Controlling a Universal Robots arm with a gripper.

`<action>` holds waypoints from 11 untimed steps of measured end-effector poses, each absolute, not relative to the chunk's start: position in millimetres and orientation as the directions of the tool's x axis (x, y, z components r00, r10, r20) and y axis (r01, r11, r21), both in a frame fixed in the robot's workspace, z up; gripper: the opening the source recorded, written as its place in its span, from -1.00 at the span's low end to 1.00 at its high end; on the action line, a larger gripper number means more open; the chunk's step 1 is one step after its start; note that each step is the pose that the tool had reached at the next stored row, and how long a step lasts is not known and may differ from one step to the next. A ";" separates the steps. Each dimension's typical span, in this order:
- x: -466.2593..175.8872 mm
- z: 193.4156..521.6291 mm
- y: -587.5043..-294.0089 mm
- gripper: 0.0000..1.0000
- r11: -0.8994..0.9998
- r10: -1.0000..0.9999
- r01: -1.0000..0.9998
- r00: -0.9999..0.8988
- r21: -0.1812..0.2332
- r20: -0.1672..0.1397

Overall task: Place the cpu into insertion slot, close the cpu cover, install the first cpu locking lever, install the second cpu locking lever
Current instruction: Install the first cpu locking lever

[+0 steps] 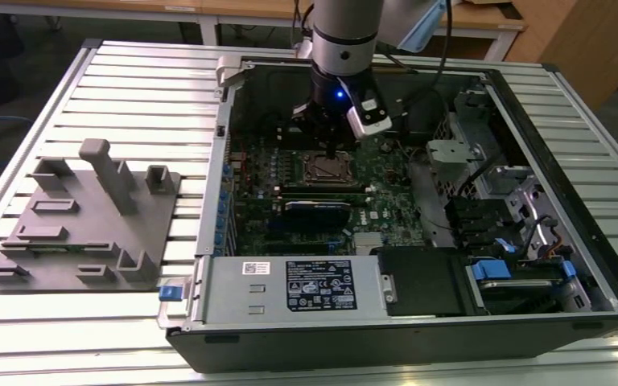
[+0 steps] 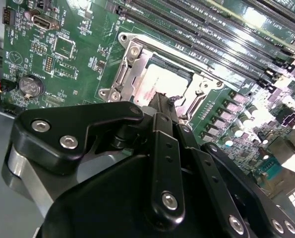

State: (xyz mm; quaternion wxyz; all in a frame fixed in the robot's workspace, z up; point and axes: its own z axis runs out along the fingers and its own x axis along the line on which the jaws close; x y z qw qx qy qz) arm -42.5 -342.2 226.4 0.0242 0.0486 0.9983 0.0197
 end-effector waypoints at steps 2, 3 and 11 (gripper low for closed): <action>-42.4 227.0 -342.2 -0.80 0.994 0.098 0.096 -0.994 0.043 -0.046; -42.4 227.9 -342.2 -0.80 0.994 0.098 0.096 -0.994 0.043 -0.046; -41.9 233.9 -342.2 -0.80 0.994 0.098 0.096 -0.994 0.043 -0.046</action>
